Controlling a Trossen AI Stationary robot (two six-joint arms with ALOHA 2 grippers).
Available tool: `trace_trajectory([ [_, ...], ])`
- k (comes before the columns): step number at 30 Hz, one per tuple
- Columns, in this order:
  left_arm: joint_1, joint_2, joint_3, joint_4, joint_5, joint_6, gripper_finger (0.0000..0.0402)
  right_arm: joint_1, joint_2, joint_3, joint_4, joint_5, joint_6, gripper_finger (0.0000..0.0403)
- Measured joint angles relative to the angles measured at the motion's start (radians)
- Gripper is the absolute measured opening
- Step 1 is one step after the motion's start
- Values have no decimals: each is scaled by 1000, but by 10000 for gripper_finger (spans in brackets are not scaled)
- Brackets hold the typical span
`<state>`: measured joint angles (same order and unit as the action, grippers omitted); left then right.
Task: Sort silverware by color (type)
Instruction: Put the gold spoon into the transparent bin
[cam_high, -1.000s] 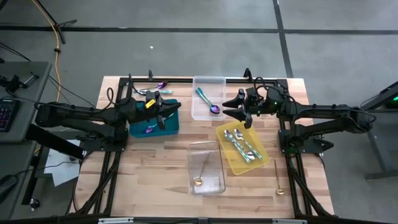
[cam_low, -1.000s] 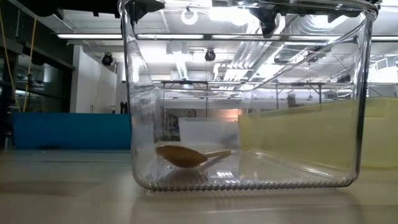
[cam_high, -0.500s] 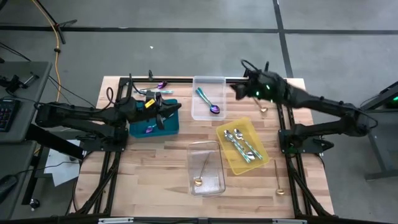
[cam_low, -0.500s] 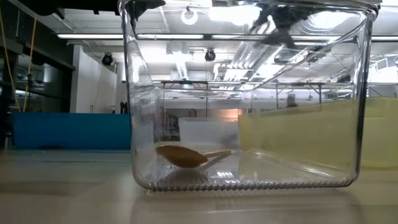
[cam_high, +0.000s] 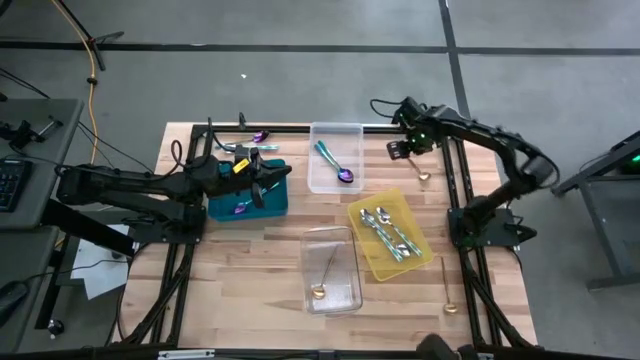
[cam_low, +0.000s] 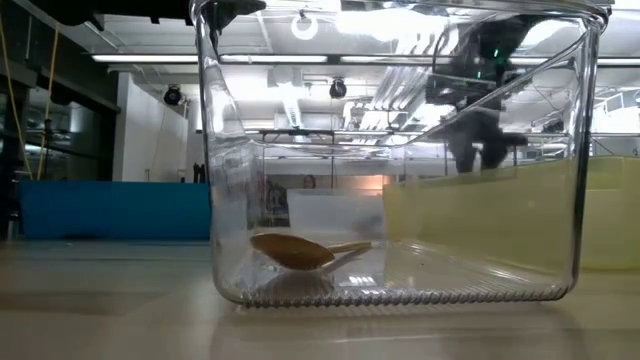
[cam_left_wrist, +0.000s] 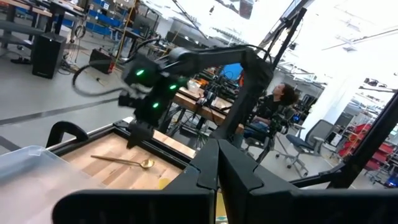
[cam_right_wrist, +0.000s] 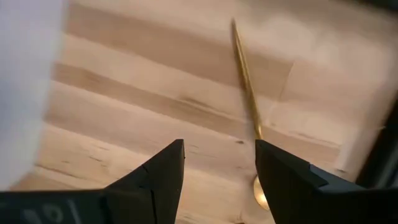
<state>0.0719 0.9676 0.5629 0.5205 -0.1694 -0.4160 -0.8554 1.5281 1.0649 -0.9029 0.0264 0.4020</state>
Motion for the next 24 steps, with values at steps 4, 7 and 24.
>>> trace_trajectory([
  [4,0,0,0,0,-1,0,0,-58,100,-2,4,-26,-44,190],
  [7,0,0,0,0,-6,0,0,-83,153,-2,12,-12,-66,190],
  [24,0,0,0,0,-28,-3,0,-133,289,6,43,-28,-123,168],
])
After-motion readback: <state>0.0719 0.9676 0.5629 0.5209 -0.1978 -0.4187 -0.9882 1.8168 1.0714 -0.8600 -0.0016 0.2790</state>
